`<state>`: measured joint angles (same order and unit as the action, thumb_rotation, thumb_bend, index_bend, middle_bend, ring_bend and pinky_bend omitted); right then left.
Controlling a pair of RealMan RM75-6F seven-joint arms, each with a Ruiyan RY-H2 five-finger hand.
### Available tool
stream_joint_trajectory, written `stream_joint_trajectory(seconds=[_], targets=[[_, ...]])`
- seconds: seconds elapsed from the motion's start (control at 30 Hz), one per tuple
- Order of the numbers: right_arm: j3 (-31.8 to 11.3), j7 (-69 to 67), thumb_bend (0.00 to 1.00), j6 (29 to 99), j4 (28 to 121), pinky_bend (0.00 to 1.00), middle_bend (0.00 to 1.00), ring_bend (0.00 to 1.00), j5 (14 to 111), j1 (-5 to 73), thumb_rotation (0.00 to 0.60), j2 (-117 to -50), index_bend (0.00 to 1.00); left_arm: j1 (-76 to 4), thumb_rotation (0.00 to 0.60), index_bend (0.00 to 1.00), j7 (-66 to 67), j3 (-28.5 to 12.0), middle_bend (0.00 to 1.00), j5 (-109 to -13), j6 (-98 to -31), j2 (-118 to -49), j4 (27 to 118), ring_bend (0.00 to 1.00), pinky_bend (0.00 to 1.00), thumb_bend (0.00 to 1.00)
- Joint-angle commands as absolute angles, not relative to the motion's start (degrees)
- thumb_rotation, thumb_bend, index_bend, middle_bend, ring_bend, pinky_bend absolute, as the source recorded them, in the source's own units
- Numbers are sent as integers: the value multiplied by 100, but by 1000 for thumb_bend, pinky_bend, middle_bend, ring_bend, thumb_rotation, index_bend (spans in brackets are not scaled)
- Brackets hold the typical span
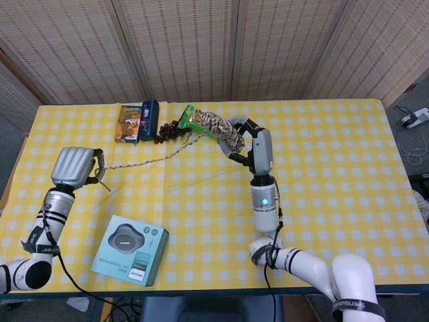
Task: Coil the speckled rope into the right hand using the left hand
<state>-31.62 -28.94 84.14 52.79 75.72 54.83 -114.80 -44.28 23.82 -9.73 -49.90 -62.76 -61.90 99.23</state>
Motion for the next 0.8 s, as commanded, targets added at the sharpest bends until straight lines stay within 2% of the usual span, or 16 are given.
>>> stream_joint_trajectory(seconds=[0.03, 0.43, 0.8], targets=[[-3120, -2629, 529, 8224, 5308, 597, 693, 571, 7491, 5536, 600, -11453, 849, -4289, 600, 751, 2266, -966, 886, -5957, -6808, -6257, 9885, 798, 938, 401], [-2879, -1410, 527, 7128, 5884, 597, 692, 571, 7175, 5718, 600, -11151, 850, -4285, 600, 755, 1436, -1263, 885, -8363, -8111, -6688, 9181, 794, 938, 401], [-2878, -364, 525, 6394, 6257, 596, 692, 571, 6685, 5970, 600, -11106, 861, -4553, 600, 749, 851, -1770, 884, -8691, -8321, -7066, 9249, 789, 937, 401]])
